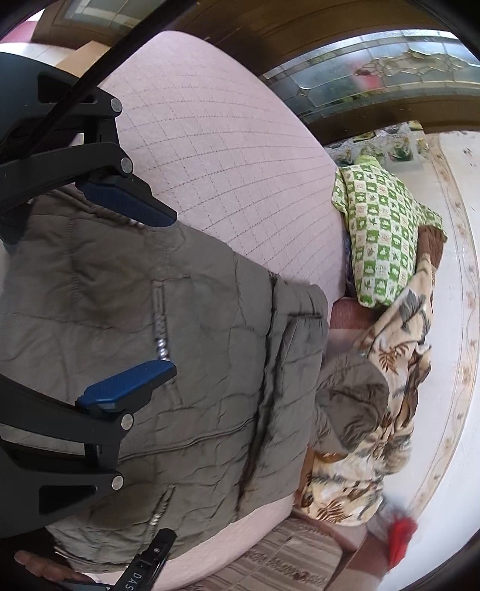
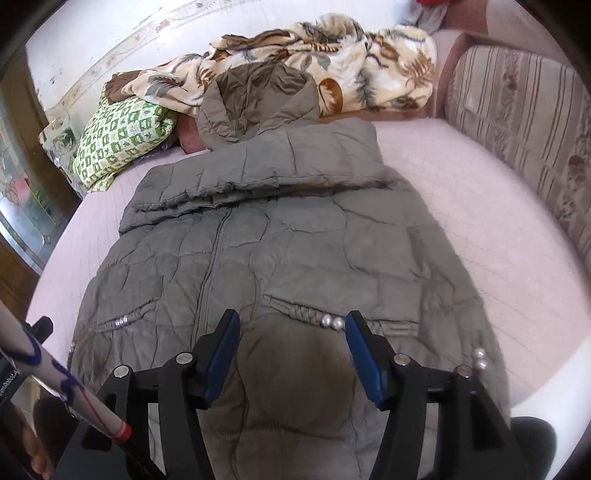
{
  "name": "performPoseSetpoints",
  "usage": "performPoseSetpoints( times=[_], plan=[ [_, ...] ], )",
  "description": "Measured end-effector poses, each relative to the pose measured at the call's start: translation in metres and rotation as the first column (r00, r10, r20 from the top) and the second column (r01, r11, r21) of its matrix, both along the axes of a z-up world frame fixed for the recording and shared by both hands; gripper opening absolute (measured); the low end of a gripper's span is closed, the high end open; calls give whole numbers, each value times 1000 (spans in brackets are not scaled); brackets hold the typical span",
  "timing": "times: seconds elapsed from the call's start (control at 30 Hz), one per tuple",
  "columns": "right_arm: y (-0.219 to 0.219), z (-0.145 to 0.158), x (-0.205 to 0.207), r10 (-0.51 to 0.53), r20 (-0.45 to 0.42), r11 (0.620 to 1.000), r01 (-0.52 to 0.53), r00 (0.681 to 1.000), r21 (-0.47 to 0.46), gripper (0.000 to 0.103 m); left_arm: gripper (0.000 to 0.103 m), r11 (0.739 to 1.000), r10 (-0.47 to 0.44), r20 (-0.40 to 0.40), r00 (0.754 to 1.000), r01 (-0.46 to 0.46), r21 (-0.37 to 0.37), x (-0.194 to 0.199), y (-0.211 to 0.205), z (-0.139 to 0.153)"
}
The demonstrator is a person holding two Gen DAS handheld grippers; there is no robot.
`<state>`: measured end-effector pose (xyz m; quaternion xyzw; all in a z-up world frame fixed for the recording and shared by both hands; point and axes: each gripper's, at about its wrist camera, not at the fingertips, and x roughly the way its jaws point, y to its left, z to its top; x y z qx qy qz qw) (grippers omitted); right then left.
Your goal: Fold large clothes
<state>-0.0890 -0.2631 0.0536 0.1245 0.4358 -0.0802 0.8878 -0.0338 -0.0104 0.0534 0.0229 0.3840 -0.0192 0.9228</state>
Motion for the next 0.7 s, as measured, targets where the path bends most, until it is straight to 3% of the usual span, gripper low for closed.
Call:
performPoseSetpoints(
  times=[0.7],
  plan=[
    [35,20,-26,14,14,979,-11,1000,-205,70,74,998,-46,26,999,46,33,-31,-17,15]
  ],
)
